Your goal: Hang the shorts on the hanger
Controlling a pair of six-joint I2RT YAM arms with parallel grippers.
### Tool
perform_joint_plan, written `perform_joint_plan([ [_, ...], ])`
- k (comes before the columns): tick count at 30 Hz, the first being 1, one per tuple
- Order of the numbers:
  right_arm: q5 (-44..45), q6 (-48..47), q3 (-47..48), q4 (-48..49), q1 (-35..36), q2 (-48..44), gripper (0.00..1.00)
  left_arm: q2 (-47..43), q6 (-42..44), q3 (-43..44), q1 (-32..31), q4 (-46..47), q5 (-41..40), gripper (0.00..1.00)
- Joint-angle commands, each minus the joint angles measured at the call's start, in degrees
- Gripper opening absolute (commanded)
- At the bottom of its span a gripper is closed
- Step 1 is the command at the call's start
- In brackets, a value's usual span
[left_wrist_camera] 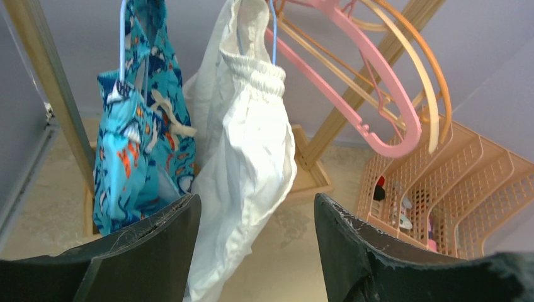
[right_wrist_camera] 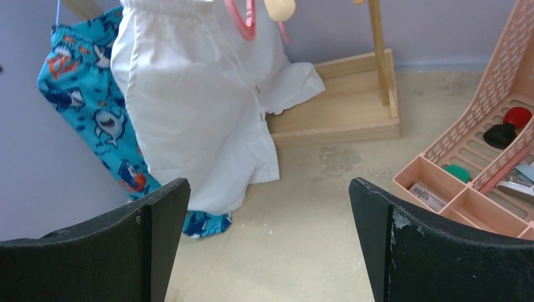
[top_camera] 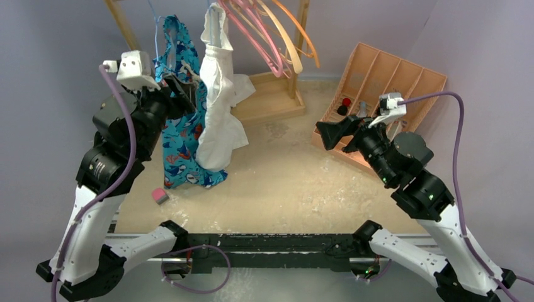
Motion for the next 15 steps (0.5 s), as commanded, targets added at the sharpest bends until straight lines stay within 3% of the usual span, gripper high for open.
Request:
perform_joint_plan([
  [1, 7.6, 6.3, 4.2, 0.1, 0.1, 1.1, 0.99, -4.0, -3.7, -4.6, 0.2, -2.1, 3.2, 0.66],
  [5, 9.7, 6.8, 3.2, 1.0, 0.1, 0.5, 0.99, -8.1, -5.4, -9.9, 0.2, -1.5, 4.4, 0.66],
  [15, 3.0, 5.7, -0.2, 3.7, 0.2, -0.9, 0.99, -12.7, -15.2, -23.4, 0.2, 0.5, 9.5, 0.7],
])
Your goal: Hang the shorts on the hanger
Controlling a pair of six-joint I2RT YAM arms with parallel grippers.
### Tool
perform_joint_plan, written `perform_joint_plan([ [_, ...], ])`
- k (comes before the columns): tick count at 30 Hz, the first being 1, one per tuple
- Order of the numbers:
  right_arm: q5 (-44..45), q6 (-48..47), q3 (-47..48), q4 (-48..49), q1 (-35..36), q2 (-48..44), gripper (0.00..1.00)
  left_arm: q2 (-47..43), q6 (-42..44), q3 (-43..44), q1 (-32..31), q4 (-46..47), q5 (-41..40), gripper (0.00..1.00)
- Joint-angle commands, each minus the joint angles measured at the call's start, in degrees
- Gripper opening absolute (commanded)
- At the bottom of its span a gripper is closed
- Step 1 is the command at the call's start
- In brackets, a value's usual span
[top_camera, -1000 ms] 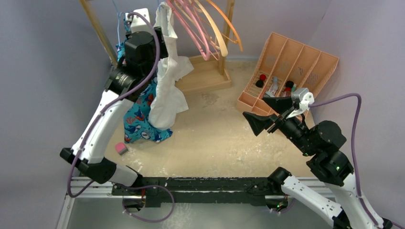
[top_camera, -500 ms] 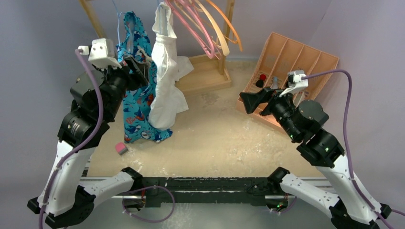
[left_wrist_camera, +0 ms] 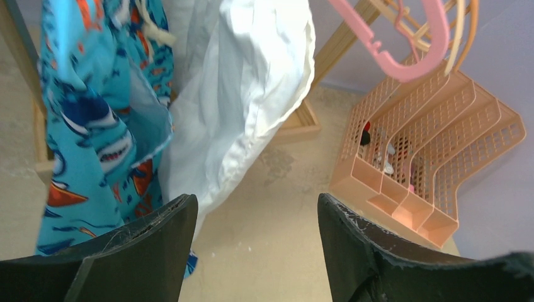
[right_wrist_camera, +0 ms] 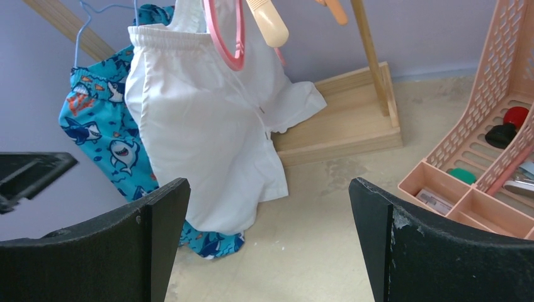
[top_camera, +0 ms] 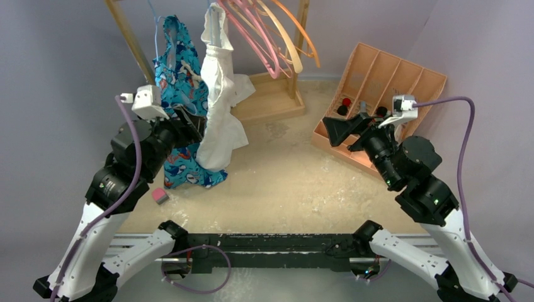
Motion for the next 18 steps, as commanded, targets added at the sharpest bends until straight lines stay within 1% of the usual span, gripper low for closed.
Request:
perform_joint_plan([
  [1, -1.7, 1.5, -1.3, 2.2, 0.1, -0.3, 0.99, -2.0, -6.0, -6.6, 0.2, 3.9, 4.3, 0.7],
  [4, -1.5, 3.1, -2.8, 1.7, 0.1, -0.9, 0.99, -3.9, -7.2, -10.2, 0.2, 5.8, 3.8, 0.71],
  [8, -2.0, 4.0, -4.3, 0.9, 0.1, -1.9, 0.99, -5.4, -6.8, -11.8, 0.2, 7.5, 2.2, 0.72],
  [11, -2.6, 4.5, -4.8, 0.2, 0.1, -2.0, 0.99, -5.7, -6.3, -11.8, 0.2, 7.7, 0.5, 0.73],
  [18, -3.5, 4.9, -4.7, 0.8, 0.2, -1.5, 0.99, -4.7, -5.2, -10.8, 0.2, 8.5, 0.2, 0.73],
])
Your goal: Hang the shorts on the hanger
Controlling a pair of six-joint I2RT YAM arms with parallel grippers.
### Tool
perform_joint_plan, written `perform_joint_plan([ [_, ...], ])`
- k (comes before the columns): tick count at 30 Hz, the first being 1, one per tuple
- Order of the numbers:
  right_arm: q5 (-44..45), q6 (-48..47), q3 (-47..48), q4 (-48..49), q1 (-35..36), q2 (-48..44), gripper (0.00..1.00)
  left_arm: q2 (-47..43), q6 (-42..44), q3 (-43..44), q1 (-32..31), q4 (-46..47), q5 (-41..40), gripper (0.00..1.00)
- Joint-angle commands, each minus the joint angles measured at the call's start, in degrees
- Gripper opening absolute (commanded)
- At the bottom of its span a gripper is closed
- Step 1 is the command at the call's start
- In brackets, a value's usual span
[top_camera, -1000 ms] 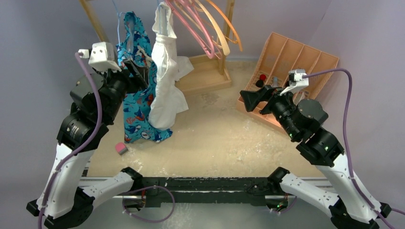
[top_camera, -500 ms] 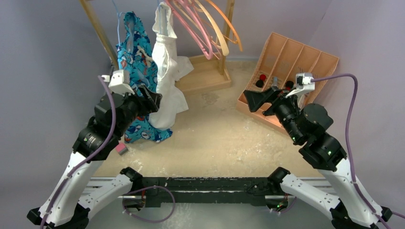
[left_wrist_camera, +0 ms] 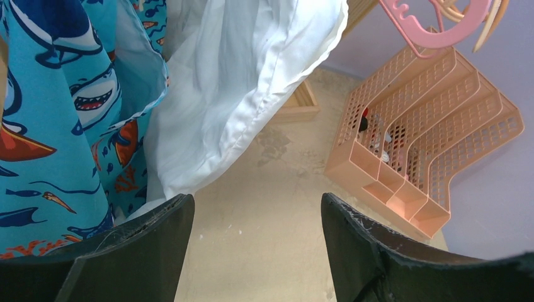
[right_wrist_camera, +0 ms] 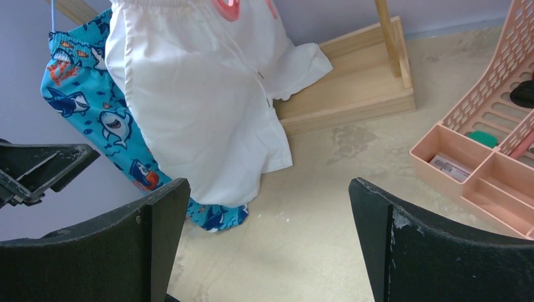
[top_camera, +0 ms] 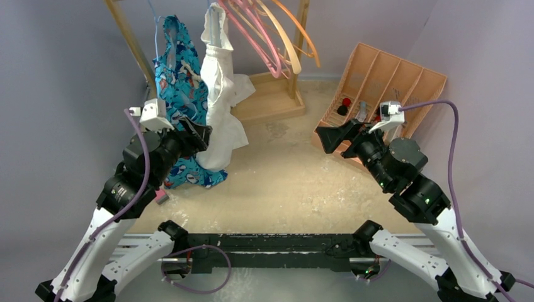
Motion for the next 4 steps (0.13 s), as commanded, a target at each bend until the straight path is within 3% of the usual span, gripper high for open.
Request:
perform_joint_plan([
  [1, -1.0, 1.0, 0.3, 2.3, 0.1, -0.1, 0.99, 0.6, 0.2, 1.5, 0.2, 3.9, -0.7, 0.73],
  [4, -1.4, 0.8, 0.5, 1.6, 0.1, 0.3, 0.99, 0.9, 0.1, 1.8, 0.2, 4.5, 0.0, 0.73],
])
